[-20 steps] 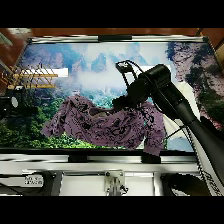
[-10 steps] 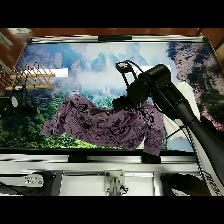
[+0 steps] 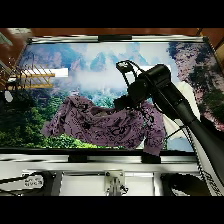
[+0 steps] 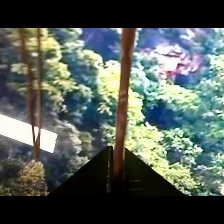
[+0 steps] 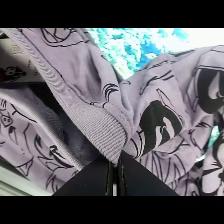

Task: Fold the shirts.

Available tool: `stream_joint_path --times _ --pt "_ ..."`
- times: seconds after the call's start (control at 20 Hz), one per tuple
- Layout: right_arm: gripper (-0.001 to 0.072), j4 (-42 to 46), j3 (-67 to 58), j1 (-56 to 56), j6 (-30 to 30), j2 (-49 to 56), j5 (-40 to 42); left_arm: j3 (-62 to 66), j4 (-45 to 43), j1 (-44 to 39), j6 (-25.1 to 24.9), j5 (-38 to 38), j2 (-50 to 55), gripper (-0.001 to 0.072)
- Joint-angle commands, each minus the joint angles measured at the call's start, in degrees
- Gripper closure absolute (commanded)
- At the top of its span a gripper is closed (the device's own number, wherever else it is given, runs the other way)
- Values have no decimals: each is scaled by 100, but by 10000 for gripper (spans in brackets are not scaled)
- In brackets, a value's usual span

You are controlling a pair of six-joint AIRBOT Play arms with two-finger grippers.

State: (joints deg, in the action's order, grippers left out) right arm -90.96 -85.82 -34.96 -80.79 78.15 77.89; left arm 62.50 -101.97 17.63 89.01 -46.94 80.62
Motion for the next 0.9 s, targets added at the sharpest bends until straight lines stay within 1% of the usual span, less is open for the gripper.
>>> stream_joint_path --times 0.0,0.1,0.2,0.25,0.3,0.35,0.4,0.5,0.6,0.7,0.8,0.85 --pt "638 212 -7 2 -7 0 90 15 -4 -48 173 -264 -507 651" --pt "638 376 -7 2 -7 -4 260 15 -2 -197 201 -407 -885 651" --pt "638 603 -7 2 -9 -4 487 15 9 -568 374 -599 -1355 651" --pt "638 715 -7 2 -9 -4 579 15 66 -887 354 -752 -1622 651" --pt "638 807 -7 4 -11 -4 634 15 127 -1263 234 -938 -1880 651" --pt "638 905 -7 4 -9 -4 638 15 210 -1746 57 -1180 -2155 651" --pt "638 1012 -7 4 -11 -4 636 15 214 -2240 -2 -1493 -2402 651" --pt "638 1268 -7 37 -96 -4 636 13 236 -3241 -184 -2474 -2826 651" --pt "639 1375 -7 238 -245 -4 579 13 278 -4030 -210 -3462 -3132 651" --pt "639 914 -7 579 -520 -4 417 13 361 -4835 -820 -4618 -3316 651" --pt "639 505 -7 861 -660 -4 177 13 345 -5678 -1204 -5731 -3298 651" --pt "639 435 -7 946 -704 -4 92 13 339 -6041 -1058 -5812 -3322 652"
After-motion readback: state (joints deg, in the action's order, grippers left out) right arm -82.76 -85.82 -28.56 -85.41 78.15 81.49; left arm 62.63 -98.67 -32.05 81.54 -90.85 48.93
